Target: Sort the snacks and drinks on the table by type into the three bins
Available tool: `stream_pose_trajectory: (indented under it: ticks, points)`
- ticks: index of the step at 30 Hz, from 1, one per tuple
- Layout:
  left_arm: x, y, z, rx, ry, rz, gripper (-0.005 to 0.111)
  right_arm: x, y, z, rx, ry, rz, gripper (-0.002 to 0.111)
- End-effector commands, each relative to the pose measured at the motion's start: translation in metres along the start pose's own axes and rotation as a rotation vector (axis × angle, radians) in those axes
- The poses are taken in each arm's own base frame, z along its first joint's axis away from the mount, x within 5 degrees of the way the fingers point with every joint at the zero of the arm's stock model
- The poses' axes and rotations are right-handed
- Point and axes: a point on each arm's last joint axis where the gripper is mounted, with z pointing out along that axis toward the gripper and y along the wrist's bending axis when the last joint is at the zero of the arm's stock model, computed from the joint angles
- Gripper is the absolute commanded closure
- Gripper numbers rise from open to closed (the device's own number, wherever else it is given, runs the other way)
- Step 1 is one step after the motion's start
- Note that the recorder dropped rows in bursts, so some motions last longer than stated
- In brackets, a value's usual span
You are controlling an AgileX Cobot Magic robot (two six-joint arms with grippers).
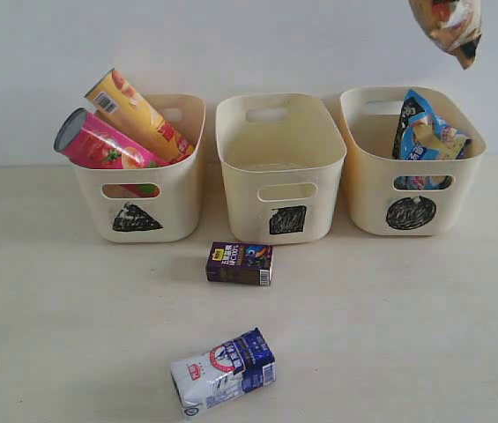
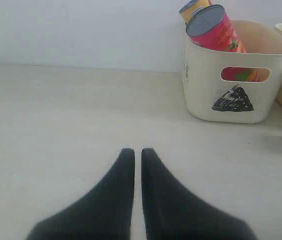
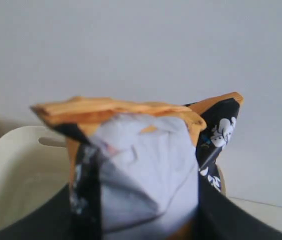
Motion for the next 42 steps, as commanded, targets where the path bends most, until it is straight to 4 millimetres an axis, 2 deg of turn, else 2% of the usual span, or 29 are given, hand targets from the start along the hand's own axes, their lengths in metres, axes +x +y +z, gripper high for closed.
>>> stream_pose_trajectory:
  ticks: [1, 7, 8, 9, 10, 13, 15, 18, 19, 22, 25, 26, 27, 29, 30, 31, 35, 42]
  points:
    - [-0.001, 0.0, 0.0, -0.003, -0.009, 0.002, 0.102, 0.021, -0.017, 0.019, 0.001, -0.095, 0.035, 0.109]
    - [-0.001, 0.0, 0.0, -0.003, -0.009, 0.002, 0.102, 0.064, -0.032, 0.053, -0.006, -0.119, 0.104, 0.109]
    - [-0.001, 0.0, 0.0, -0.003, -0.009, 0.002, 0.102, 0.081, -0.036, 0.068, -0.003, -0.095, 0.134, 0.109]
    - [-0.001, 0.0, 0.0, -0.003, -0.009, 0.002, 0.102, 0.088, -0.037, 0.075, -0.002, -0.078, 0.14, 0.109]
    - [-0.001, 0.0, 0.0, -0.003, -0.009, 0.002, 0.102, 0.103, -0.038, 0.09, 0.002, -0.037, 0.15, 0.109]
    - [-0.001, 0.0, 0.0, -0.003, -0.009, 0.002, 0.102, 0.124, -0.035, 0.111, 0.0, 0.023, 0.153, 0.104]
    - [-0.001, 0.0, 0.0, -0.003, -0.009, 0.002, 0.102, 0.132, -0.034, 0.119, -0.002, 0.044, 0.16, 0.081]
    - [-0.001, 0.0, 0.0, -0.003, -0.009, 0.002, 0.102, 0.129, -0.033, 0.12, -0.013, 0.006, 0.164, 0.028]
    - [-0.001, 0.0, 0.0, -0.003, -0.009, 0.002, 0.102, 0.126, -0.033, 0.119, -0.017, -0.014, 0.165, 0.018]
    - [-0.001, 0.0, 0.0, -0.003, -0.009, 0.002, 0.102, 0.106, -0.037, 0.115, 0.0, -0.03, 0.166, 0.022]
    - [-0.001, 0.0, 0.0, -0.003, -0.009, 0.002, 0.102, 0.08, -0.043, 0.101, 0.027, -0.039, 0.173, 0.023]
    - [-0.001, 0.0, 0.0, -0.003, -0.009, 0.002, 0.102, 0.072, -0.045, 0.095, 0.033, -0.049, 0.175, 0.029]
    - [-0.001, 0.0, 0.0, -0.003, -0.009, 0.002, 0.102, 0.07, -0.045, 0.092, 0.036, -0.048, 0.175, 0.037]
    - [-0.001, 0.0, 0.0, -0.003, -0.009, 0.002, 0.102, 0.069, -0.046, 0.087, 0.043, -0.032, 0.177, 0.06]
    - [-0.001, 0.0, 0.0, -0.003, -0.009, 0.002, 0.102, 0.07, -0.047, 0.085, 0.052, -0.003, 0.178, 0.079]
    - [-0.001, 0.0, 0.0, -0.003, -0.009, 0.002, 0.102, 0.074, -0.048, 0.084, 0.066, 0.047, 0.179, 0.107]
    - [-0.001, 0.0, 0.0, -0.003, -0.009, 0.002, 0.102, 0.089, -0.05, 0.079, 0.104, 0.225, 0.148, 0.108]
    - [-0.001, 0.0, 0.0, -0.003, -0.009, 0.002, 0.102, 0.107, -0.047, 0.054, 0.075, 0.303, 0.14, 0.108]
